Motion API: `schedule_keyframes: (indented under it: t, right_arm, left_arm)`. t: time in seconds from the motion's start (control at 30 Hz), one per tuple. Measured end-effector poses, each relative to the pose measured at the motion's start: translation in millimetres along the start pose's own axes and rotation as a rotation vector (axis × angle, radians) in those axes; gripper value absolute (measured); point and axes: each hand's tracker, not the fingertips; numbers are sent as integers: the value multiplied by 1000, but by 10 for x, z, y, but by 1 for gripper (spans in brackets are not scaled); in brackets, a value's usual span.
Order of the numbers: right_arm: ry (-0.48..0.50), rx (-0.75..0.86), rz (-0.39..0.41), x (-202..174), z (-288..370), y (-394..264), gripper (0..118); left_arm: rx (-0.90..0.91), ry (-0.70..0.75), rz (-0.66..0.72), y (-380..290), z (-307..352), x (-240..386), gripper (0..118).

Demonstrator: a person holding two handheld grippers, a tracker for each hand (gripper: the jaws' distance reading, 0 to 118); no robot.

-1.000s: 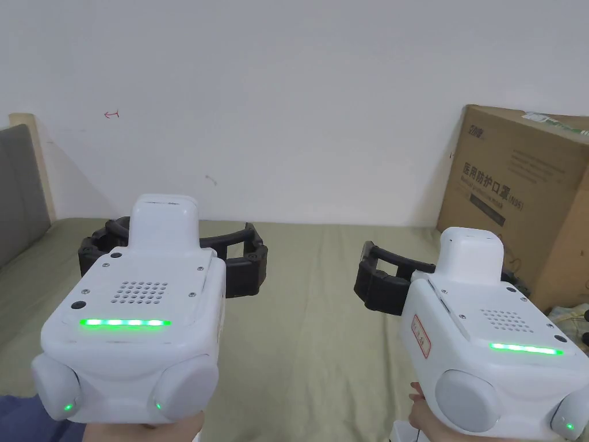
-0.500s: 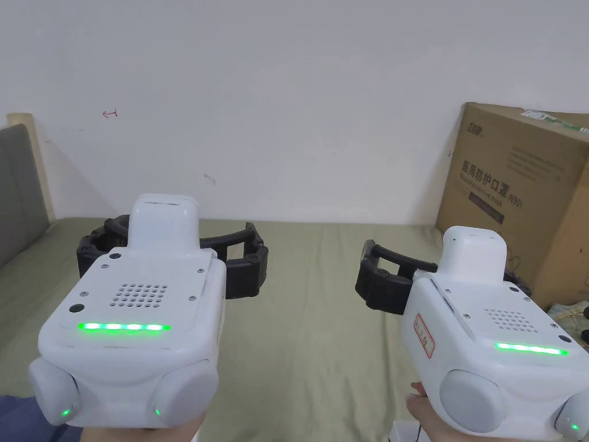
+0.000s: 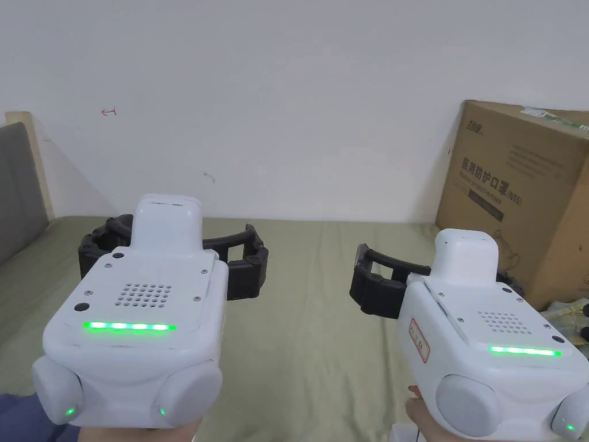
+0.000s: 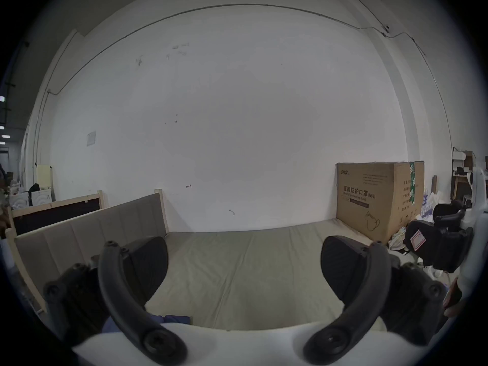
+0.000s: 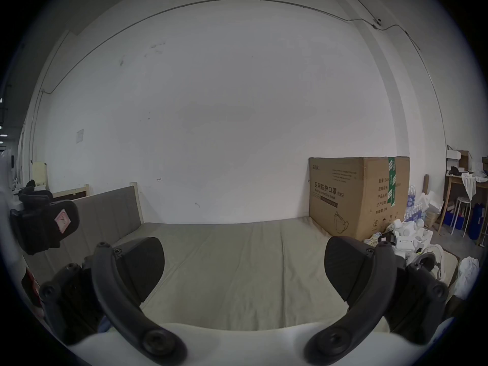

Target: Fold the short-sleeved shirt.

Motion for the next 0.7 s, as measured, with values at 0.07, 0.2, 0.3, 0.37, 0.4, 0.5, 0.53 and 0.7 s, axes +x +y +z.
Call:
schedule_keyframes:
  t: [0.07,0.2,0.3,0.37,0.4,0.5,0.53,0.7]
  right_arm:
    - [-2,6,15,-11,18,-10,118]
    - [19,33,46,0,31,-64,0]
    - [-26,-59,-39,89,-9,-86,0]
    - [-37,-94,-73,172,-5,-86,0]
    - [-49,-89,-62,182,-15,-89,0]
    - [-67,-97,-54,184,-64,-95,0]
    - [-74,-103,-50,150,-89,-102,0]
    - [40,-174,-32,-496,-305,-238,0]
  left_arm:
    - [-11,12,-34,-13,-5,26,91]
    - [-65,-58,-77,-72,-58,18,1]
    - [-55,-80,15,-118,-39,-31,0]
    - [-72,-85,18,-131,-68,-61,0]
    - [-86,-99,19,-133,-94,-71,0]
    - [-117,-105,22,-170,-159,-127,0]
    - [-128,-103,37,-193,-163,-188,0]
    - [-171,64,41,-309,15,-927,0]
